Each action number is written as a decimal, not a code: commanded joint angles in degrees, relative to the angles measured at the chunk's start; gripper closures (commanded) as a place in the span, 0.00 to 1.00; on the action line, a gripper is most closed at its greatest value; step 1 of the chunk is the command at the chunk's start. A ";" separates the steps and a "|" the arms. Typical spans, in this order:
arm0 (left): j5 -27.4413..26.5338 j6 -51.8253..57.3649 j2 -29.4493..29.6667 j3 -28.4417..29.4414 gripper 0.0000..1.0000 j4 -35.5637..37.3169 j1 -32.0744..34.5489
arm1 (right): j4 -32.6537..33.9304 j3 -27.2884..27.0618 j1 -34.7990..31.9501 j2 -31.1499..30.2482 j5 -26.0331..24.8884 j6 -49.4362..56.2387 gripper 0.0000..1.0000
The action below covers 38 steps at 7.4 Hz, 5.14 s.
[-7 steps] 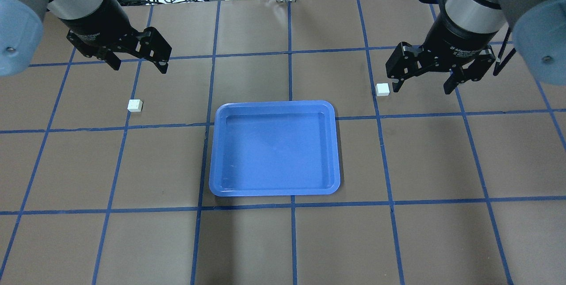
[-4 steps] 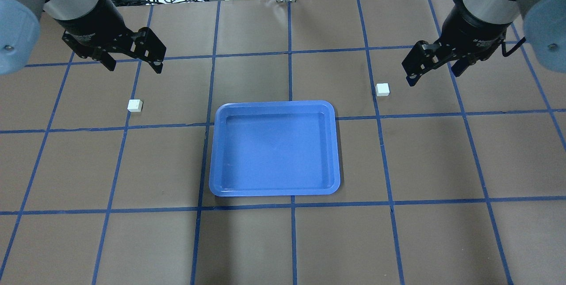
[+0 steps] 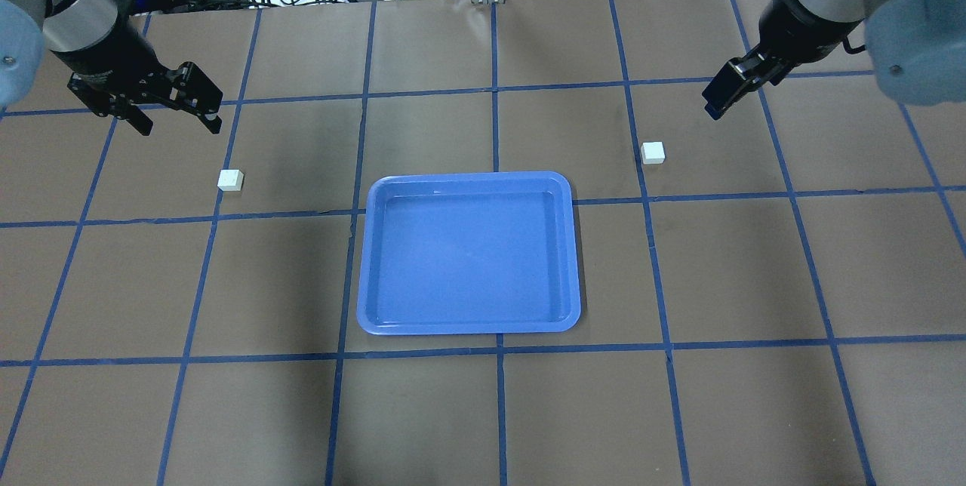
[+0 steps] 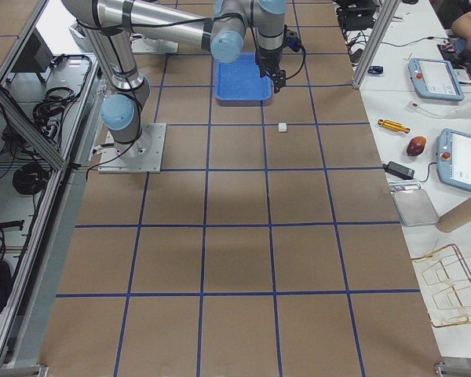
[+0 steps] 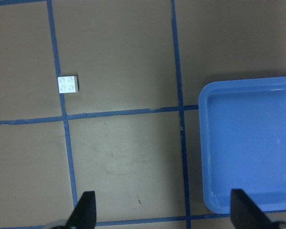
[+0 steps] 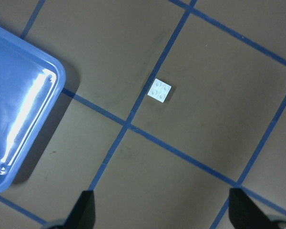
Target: Assemble white blocks and place on blue tray
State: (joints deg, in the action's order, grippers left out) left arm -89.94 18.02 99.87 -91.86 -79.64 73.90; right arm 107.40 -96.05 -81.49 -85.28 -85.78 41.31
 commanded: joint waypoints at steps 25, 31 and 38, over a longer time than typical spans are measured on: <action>-0.77 1.35 16.43 -6.14 0.93 23.76 -0.62 | 9.67 -0.01 8.02 28.59 23.55 67.50 0.02; -0.94 -20.41 6.04 -10.61 0.93 20.58 27.74 | 9.75 0.07 7.23 29.82 24.61 67.32 0.28; -0.77 -26.98 7.52 -24.94 0.93 39.65 33.32 | 10.19 0.60 6.88 28.60 24.43 66.80 1.00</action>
State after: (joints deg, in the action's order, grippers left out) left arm -90.63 -8.84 106.80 -116.40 -40.73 106.62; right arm 117.38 -95.60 -74.34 -56.10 -61.61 108.54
